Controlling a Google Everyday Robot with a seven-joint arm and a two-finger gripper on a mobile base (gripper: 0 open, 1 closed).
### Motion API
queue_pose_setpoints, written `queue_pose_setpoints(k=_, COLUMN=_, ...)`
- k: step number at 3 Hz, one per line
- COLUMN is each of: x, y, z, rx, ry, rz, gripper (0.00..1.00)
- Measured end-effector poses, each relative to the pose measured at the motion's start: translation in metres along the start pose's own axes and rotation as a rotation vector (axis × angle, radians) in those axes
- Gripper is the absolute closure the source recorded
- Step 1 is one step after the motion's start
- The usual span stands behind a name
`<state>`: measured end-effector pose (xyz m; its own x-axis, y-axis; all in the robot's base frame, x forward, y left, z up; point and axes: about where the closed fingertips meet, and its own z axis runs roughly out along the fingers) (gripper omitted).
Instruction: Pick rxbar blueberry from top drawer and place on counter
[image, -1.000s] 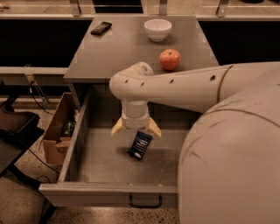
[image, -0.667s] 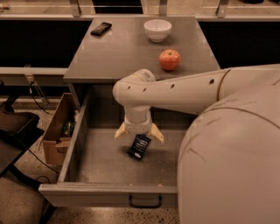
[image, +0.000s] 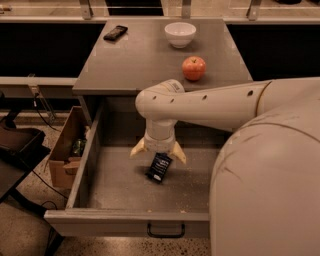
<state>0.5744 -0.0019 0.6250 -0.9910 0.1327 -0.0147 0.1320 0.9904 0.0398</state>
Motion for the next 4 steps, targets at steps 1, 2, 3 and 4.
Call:
queue_pose_setpoints(k=1, x=0.010, y=0.014, z=0.031, rx=-0.060, ry=0.034, rz=-0.001, gripper=0.03)
queue_pose_setpoints(k=2, x=0.016, y=0.022, z=0.049, rx=-0.048, ry=0.031, rz=-0.007, gripper=0.27)
queue_pose_setpoints(k=3, x=0.016, y=0.022, z=0.049, rx=-0.048, ry=0.031, rz=-0.007, gripper=0.57)
queue_pose_setpoints(k=4, x=0.016, y=0.022, z=0.049, rx=-0.048, ry=0.031, rz=-0.007, gripper=0.81)
